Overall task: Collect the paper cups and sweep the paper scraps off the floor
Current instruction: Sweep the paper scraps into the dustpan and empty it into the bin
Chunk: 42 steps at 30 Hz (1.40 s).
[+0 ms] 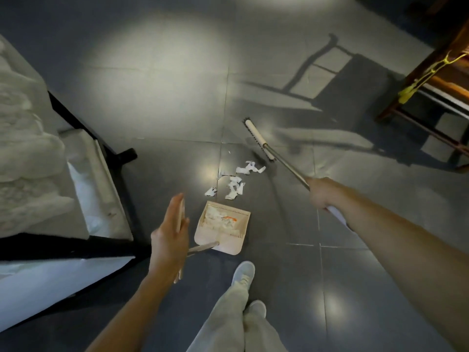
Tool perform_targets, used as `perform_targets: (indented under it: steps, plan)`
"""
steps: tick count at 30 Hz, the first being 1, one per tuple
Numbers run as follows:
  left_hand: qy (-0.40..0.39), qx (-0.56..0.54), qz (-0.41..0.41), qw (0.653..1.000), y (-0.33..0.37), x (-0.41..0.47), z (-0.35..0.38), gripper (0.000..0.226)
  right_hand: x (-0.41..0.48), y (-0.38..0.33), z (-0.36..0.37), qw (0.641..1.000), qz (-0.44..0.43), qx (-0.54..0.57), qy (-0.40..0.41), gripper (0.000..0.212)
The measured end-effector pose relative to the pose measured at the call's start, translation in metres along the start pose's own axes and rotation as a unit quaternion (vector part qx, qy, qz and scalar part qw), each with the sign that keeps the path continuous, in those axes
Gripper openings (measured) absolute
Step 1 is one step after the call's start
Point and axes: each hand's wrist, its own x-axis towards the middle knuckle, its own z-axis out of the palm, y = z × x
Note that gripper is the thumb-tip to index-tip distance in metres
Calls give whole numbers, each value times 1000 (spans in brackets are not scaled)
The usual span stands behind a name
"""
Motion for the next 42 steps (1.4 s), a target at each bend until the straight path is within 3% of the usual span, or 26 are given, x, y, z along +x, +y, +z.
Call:
perform_targets:
  steps: [8,12,19,22,29,33,36,42]
  plan:
    - [38,-6,-37,999,10,36,6,54,59,-38,-17,993,-59,-92,-47,50]
    - [47,-9,-48,998,22,43,17,56,50,-42,-6,974,-123,-149,-117,71]
    - [50,-11,-61,997,34,47,20,60,-8,-13,10,954,-177,-144,-193,79]
    - [51,-5,-74,996,33,41,17,56,-26,6,6,952,-183,-170,-180,90]
    - [77,-39,-101,991,29,10,19,53,-44,44,-33,961,-189,-159,-122,79]
    - [101,-56,-112,987,33,5,26,52,-28,54,-59,977,-164,-80,-110,78]
    - [105,-64,-117,985,41,17,29,51,-8,53,-78,982,-154,-31,-102,80]
    - [125,-60,-133,981,54,60,27,49,37,20,-122,988,-128,-51,-71,70]
